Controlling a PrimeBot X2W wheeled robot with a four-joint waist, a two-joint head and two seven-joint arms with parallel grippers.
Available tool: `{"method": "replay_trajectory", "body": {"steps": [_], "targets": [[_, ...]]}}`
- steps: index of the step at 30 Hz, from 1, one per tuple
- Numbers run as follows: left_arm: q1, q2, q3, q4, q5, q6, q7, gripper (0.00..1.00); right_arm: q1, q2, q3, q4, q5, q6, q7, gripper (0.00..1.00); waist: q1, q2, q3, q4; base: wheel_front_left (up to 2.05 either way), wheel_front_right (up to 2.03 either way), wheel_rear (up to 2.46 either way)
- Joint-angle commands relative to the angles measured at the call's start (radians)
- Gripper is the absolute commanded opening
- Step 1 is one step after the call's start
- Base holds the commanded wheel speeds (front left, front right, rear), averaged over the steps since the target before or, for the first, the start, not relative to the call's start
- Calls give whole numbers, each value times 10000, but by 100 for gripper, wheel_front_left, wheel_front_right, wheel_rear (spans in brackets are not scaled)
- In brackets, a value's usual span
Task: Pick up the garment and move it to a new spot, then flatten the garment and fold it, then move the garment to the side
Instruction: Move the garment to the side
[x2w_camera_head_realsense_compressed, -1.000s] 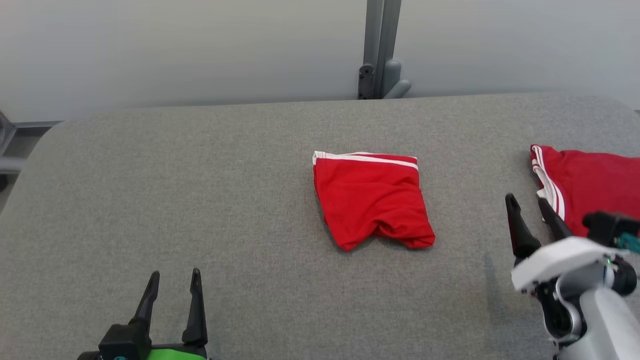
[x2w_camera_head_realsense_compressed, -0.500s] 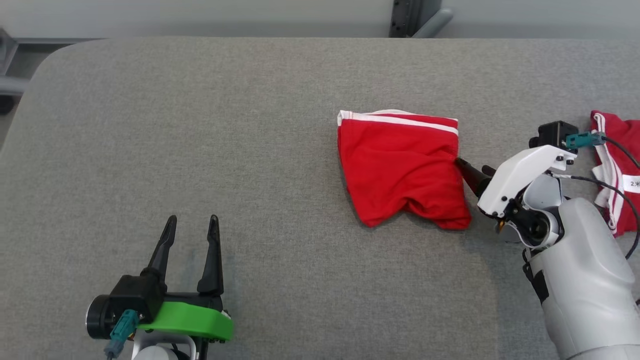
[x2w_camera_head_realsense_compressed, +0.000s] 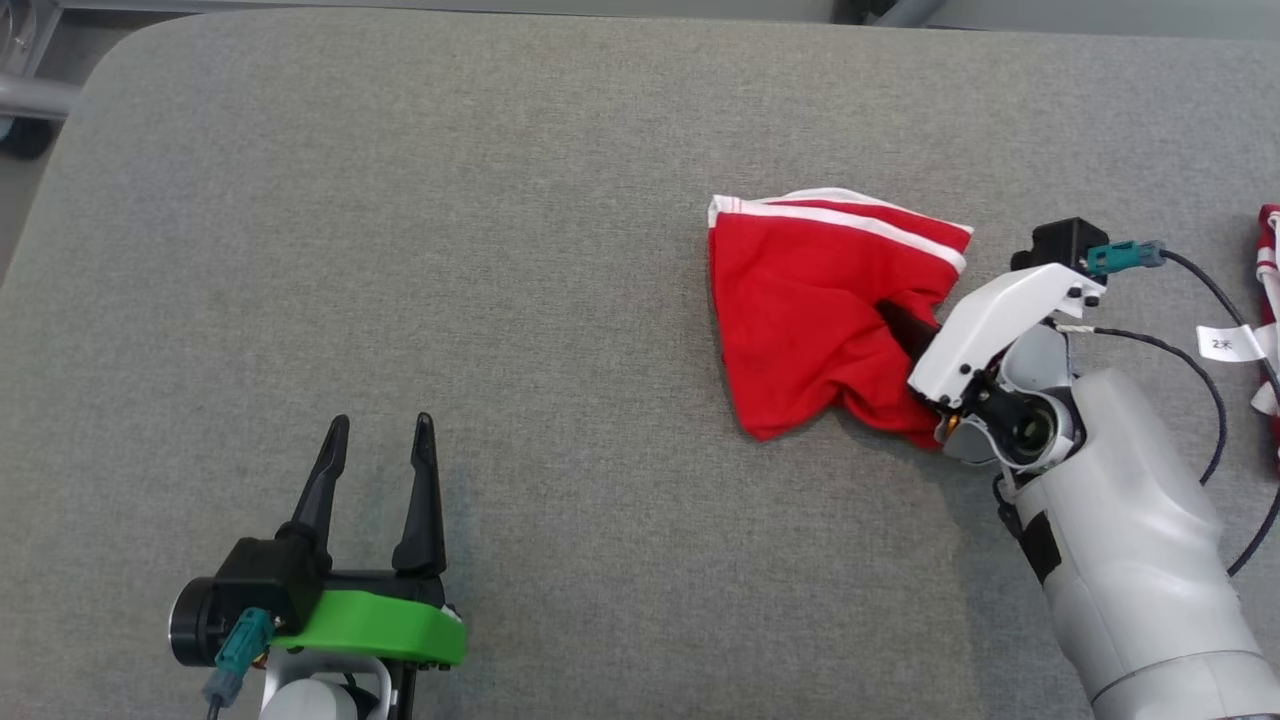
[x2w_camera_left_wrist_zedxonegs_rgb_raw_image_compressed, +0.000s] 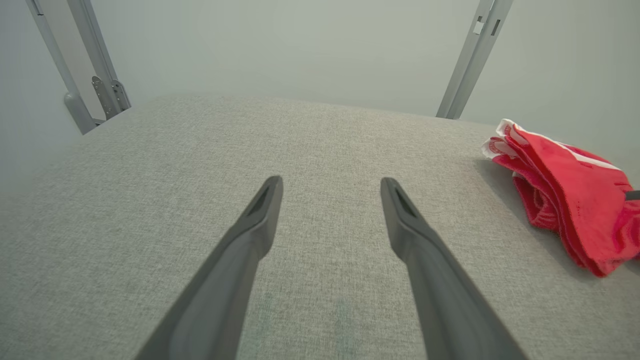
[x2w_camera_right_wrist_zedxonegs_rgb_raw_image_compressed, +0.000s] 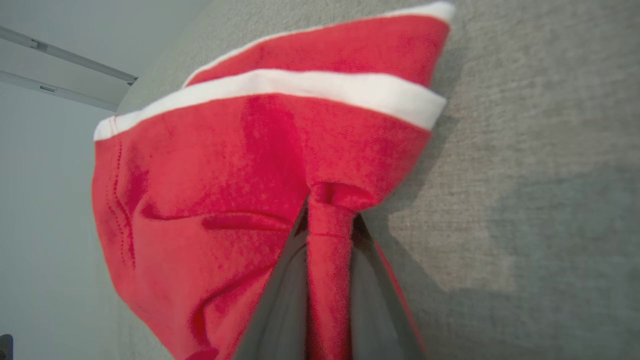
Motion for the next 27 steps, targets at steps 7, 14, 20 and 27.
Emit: {"method": "replay_trajectory", "body": {"steps": [7, 14, 20, 27], "targets": [[294, 6, 351, -170, 153, -71, -27, 100, 644, -463, 1169, -1692, 1044, 3, 328, 0, -1, 0, -343, -1611, 0, 0, 0], [305, 9, 393, -358, 173, -155, -25, 100, 1020, -1651, 1189, -3511, 1157, 3, 1422, 0, -1, 0, -292, -2531, 0, 0, 0], [204, 10, 427, -464, 291, -227, -25, 100, 934, -2400, 330, -4644, 709, 3, 2639, 0, -1, 0, -3, -2829, 0, 0, 0], [-93, 10, 400, -460, 505, -426, -25, 100, 164, -2710, -958, -4895, -335, 3, 3506, 0, -1, 0, 563, -2844, 0, 0, 0]]}}
